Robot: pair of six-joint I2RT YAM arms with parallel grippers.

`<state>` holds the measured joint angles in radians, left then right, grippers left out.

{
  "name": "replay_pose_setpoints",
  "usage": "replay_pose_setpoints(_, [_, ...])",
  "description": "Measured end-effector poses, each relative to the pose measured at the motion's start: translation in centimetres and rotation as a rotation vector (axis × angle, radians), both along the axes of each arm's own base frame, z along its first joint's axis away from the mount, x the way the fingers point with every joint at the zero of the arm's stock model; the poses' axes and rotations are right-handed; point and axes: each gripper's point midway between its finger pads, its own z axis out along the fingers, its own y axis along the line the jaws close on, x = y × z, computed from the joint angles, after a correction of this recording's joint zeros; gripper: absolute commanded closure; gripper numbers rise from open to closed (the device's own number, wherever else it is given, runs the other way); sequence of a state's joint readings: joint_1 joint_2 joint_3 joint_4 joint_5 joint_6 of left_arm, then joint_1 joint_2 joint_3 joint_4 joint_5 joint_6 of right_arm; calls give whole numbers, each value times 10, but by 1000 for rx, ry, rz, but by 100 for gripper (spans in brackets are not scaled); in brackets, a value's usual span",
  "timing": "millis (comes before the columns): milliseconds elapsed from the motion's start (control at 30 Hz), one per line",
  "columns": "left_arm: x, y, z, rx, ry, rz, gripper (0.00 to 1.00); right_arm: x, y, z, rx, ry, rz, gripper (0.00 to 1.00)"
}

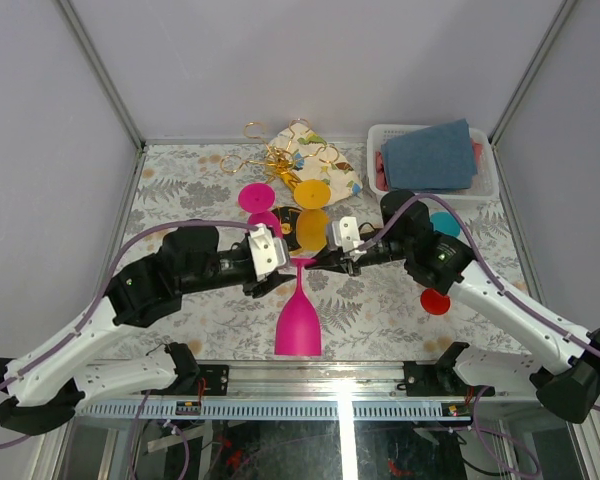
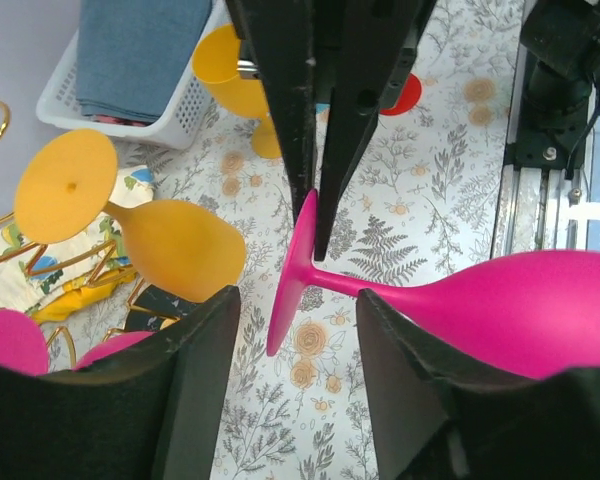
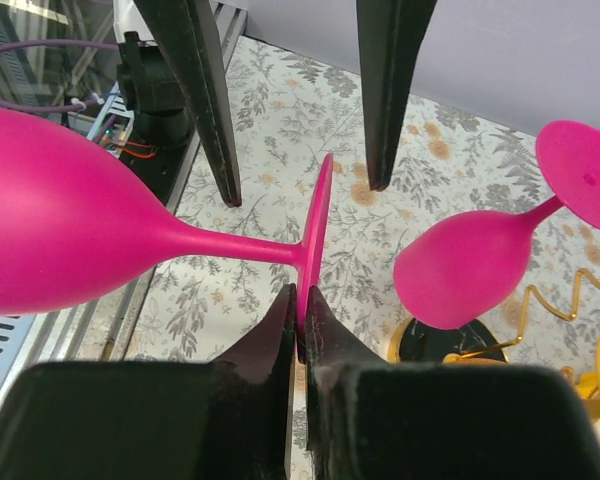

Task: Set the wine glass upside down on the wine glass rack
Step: Turn the wine glass upside down at the wine rack.

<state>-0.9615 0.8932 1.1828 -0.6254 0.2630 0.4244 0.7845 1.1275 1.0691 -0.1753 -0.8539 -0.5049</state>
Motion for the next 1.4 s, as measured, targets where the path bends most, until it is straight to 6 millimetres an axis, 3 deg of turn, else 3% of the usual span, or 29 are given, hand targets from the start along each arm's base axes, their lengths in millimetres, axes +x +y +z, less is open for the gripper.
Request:
replay_pose_setpoints(100, [6,4,7,-24,1,53,41,4,-2,3,3,-31,-25,100])
replay_pose_setpoints(267, [20,16,37,-147,-2,205,31,18,-7,10,17,-102,-105,99])
replay_pose_setpoints(433, [27,40,74,-340,19,363,21,33,-9,16,55,-203,-205,99])
replay_pose_setpoints(533, [28,52,84,-429,40,424,20,44,-6,24,71,-298,-275,99])
replay_pose_setpoints(700, [30,60,77,-467,77,478,22,44,8,44,135,-449,-342,99])
replay_pose_setpoints(933, [30,63,70,-467,103,503,23,54,5,79,232,-623,-474,100])
replay_pose_setpoints(1100, [28,59,70,-476,129,488,26,56,1,83,248,-705,-491,100])
replay_pose_setpoints(1267, [28,43,65,-457,158,444,37,56,1,80,250,-769,-482,100])
replay_pose_setpoints(1400, [30,27,54,-415,185,409,38,53,3,79,260,-800,-463,100])
